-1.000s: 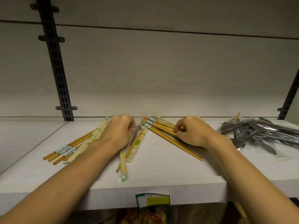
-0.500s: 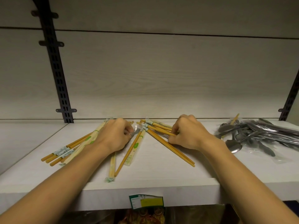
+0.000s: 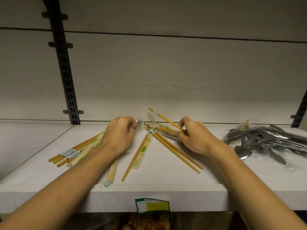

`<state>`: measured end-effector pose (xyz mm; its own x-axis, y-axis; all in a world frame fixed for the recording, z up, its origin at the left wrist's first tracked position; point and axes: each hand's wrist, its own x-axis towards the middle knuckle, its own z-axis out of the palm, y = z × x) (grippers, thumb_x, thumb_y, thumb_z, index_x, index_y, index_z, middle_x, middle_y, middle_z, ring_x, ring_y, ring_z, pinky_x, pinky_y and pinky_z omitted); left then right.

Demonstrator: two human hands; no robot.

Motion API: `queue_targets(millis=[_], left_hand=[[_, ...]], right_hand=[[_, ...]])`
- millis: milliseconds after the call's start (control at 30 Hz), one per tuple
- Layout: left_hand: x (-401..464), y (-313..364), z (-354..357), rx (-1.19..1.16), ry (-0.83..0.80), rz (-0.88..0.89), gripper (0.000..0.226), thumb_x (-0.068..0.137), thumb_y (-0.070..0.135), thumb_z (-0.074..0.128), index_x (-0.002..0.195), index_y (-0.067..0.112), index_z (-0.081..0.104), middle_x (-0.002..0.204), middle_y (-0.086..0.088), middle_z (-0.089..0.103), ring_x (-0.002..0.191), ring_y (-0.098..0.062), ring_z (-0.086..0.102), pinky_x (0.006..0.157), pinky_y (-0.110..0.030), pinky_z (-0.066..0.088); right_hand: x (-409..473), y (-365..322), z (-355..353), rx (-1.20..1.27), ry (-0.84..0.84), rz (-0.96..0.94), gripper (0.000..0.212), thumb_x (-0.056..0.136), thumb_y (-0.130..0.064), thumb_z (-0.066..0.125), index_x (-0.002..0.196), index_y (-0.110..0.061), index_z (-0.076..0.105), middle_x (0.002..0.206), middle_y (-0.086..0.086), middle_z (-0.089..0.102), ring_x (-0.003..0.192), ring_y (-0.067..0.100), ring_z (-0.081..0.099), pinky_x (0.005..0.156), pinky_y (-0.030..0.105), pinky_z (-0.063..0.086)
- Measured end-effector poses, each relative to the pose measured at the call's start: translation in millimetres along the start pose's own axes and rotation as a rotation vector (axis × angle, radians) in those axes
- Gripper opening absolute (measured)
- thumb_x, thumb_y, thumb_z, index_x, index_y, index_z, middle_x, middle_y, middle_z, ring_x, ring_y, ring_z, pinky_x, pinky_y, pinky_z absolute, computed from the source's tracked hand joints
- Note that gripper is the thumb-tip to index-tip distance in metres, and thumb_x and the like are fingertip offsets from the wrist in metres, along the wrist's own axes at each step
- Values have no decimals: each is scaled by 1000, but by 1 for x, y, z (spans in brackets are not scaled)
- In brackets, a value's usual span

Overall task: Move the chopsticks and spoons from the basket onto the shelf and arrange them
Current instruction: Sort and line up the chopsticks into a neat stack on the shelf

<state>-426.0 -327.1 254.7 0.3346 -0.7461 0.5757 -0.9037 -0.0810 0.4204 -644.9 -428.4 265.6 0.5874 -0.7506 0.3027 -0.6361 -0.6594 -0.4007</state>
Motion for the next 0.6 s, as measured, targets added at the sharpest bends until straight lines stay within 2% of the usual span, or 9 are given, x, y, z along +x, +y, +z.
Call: queue_targets(millis=[100,200,267,333,433,533,600], left_hand=[[0,-1,1,-33,-11,-13,22,91,9,52,103,12,70,102,-4,69,95,-19,60,81,-24,43],[1,-1,1,-52,-7,-25,20,91,11,54,102,11,71,98,-3,68,85,-13,55,76,-18,38],[1,0,1,-59,-19,-35,16,90,15,59,102,12,70,90,0,64,83,-13,55,72,-16,36],[1,1,0,-60,-44,-41,17,87,23,67,100,12,69,88,1,62,85,-16,56,71,-19,36],[3,0,-7,-95,-74,-76,25,83,28,73,102,12,68,96,0,64,88,-14,55,75,-21,39],[2,-9,-25,-216,-86,-108,19,82,27,74,97,17,70,96,5,66,75,-10,56,69,-22,42],[-2,-20,-41,-269,-73,-109,12,83,26,74,94,22,71,94,8,68,72,-7,58,65,-20,45]], right_hand=[[1,2,2,11,6,-12,16,98,-32,39,112,-25,38,78,1,54,68,19,50,57,34,41],[1,2,3,50,-15,-32,27,100,-43,39,122,-31,30,80,-3,55,74,17,53,67,37,46],[1,1,1,33,-73,-42,37,94,-51,49,122,-37,30,87,-5,55,80,16,55,73,39,48],[1,-1,0,-27,-102,-45,38,88,-50,61,115,-40,36,86,-9,52,80,15,52,66,33,43],[-1,-7,0,-191,-10,-78,17,94,-38,56,109,-33,50,79,-11,51,78,17,49,60,30,35],[-6,-16,-2,-275,68,-126,16,98,-29,48,106,-24,60,95,1,66,86,22,56,67,33,45],[-10,-23,-3,-279,83,-138,19,98,-28,48,107,-21,64,103,2,64,93,24,57,73,35,49]])
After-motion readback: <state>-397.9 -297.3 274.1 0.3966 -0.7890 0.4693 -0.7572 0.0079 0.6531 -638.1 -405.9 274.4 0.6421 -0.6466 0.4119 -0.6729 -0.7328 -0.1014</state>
